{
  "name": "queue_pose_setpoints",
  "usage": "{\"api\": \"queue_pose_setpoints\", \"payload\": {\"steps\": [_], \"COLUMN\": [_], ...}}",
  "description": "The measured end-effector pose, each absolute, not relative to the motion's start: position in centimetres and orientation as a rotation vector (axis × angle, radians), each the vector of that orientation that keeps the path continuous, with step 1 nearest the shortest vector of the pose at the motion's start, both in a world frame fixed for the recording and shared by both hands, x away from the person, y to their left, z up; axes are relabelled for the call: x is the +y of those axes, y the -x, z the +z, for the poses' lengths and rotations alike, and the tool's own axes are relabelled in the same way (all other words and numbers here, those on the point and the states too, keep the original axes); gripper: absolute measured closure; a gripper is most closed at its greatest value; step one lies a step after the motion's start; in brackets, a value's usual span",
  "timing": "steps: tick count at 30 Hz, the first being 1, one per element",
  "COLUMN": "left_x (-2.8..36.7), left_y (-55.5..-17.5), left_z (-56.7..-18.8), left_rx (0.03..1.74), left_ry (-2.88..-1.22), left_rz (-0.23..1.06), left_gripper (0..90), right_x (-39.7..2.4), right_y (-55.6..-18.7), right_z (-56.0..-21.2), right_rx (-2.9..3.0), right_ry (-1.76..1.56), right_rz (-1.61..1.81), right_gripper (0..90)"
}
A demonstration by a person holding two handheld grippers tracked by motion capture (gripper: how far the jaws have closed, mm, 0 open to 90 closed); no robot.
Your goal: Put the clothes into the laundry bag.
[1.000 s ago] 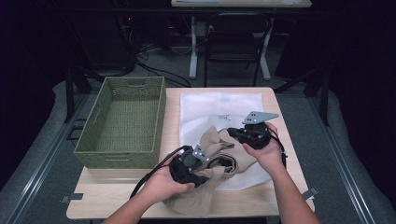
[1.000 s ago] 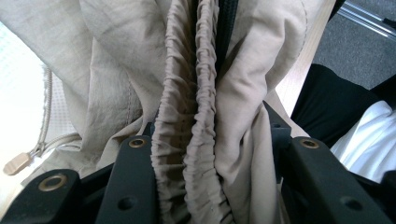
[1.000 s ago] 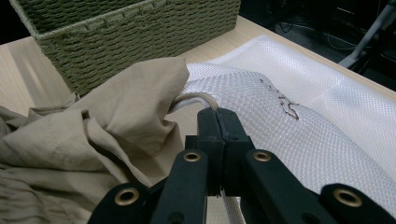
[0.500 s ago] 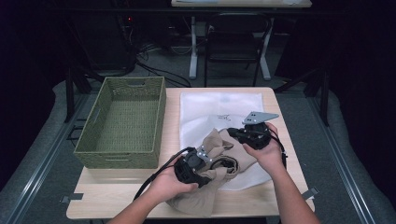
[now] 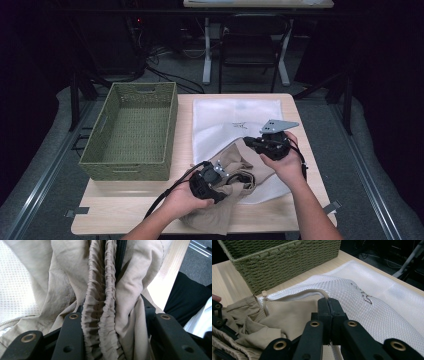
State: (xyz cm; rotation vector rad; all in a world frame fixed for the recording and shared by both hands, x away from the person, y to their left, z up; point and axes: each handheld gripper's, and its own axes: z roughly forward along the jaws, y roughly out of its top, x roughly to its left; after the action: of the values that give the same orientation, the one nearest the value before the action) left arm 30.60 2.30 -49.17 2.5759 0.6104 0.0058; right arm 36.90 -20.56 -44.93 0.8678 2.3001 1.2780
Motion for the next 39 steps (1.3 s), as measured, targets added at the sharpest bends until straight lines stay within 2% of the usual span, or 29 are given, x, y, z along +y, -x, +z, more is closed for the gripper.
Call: {"api": "queue_pose_setpoints", "payload": {"steps": [21, 39], "left_x": [2.3, 0.2], "left_y": [-31.5, -33.4], "left_z": [-49.5, -49.6], "left_rx": [0.691, 0.781], "left_ry": [-2.54, -2.493], "left_rz": [-0.008, 0.067], "left_gripper": [60.6, 60.4], "right_x": [-20.3, -20.1], "right_y": [-36.8, -36.4], "right_z": [-45.0, -44.9], "right_rx": [2.308, 2.308], "right_ry": [-0.857, -0.838], "right_rz": [1.266, 1.267], "right_gripper": [89.5, 89.5]}}
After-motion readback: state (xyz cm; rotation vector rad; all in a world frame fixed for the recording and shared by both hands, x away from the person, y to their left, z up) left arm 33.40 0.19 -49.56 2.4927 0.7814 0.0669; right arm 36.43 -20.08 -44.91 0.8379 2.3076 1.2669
